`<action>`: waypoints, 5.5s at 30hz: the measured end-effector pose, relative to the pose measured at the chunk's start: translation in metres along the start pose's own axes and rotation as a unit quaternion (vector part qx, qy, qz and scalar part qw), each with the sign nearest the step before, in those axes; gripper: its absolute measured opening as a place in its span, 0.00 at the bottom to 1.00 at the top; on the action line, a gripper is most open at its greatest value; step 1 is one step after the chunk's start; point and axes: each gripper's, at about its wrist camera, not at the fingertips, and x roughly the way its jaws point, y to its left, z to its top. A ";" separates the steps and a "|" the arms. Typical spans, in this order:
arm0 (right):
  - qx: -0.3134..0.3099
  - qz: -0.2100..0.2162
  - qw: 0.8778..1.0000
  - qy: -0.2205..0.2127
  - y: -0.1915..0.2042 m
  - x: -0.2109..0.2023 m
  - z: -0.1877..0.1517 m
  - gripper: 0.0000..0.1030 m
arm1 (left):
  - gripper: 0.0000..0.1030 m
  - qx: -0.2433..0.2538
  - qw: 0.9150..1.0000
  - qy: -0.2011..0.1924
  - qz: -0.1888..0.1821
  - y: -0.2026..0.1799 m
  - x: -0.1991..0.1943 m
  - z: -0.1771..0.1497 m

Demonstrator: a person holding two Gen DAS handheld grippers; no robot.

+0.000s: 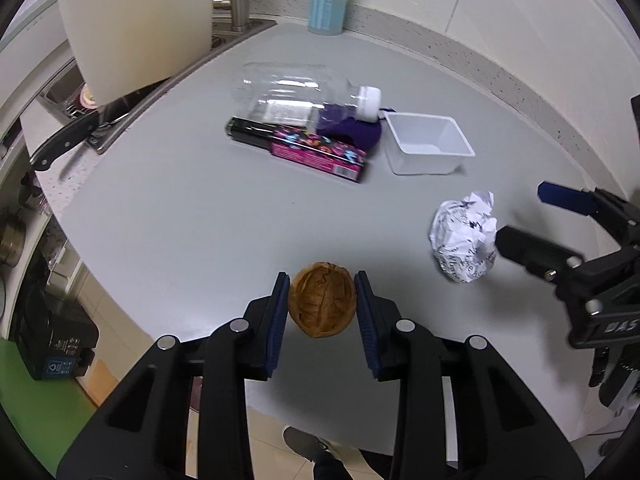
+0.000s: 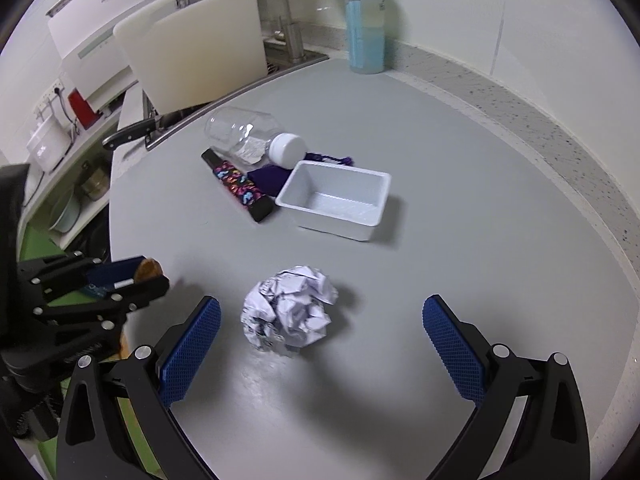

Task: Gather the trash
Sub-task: 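Grasp the crumpled white paper ball with the right tool, then carry the lid and paper ball over the wastebasket, open left tool, then open the right tool to drop the paper ball into the wastebasket, then swing both tools back up toward the counter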

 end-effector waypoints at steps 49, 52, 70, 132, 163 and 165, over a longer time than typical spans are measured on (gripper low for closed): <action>-0.212 0.132 0.968 0.030 0.273 0.032 -0.012 0.47 | 0.32 -0.185 0.978 -0.023 0.092 0.192 -0.096 -0.151; -0.231 0.138 0.962 0.049 0.304 0.066 -0.025 0.47 | 0.32 -0.207 0.972 -0.008 0.107 0.224 -0.078 -0.182; -0.285 0.126 0.943 0.119 0.374 0.314 -0.138 0.47 | 0.32 -0.282 0.953 0.065 0.093 0.362 0.207 -0.348; -0.279 0.170 0.941 0.090 0.409 0.166 -0.118 0.94 | 0.97 -0.324 0.936 -0.023 0.138 0.318 -0.035 -0.351; 0.060 -0.039 0.993 -0.094 0.017 -0.080 -0.016 0.94 | 0.97 -0.049 0.995 -0.087 0.001 0.085 -0.080 0.006; 0.064 -0.037 0.993 -0.095 0.007 -0.078 -0.012 0.94 | 0.97 -0.046 0.996 -0.074 0.004 0.075 -0.060 0.020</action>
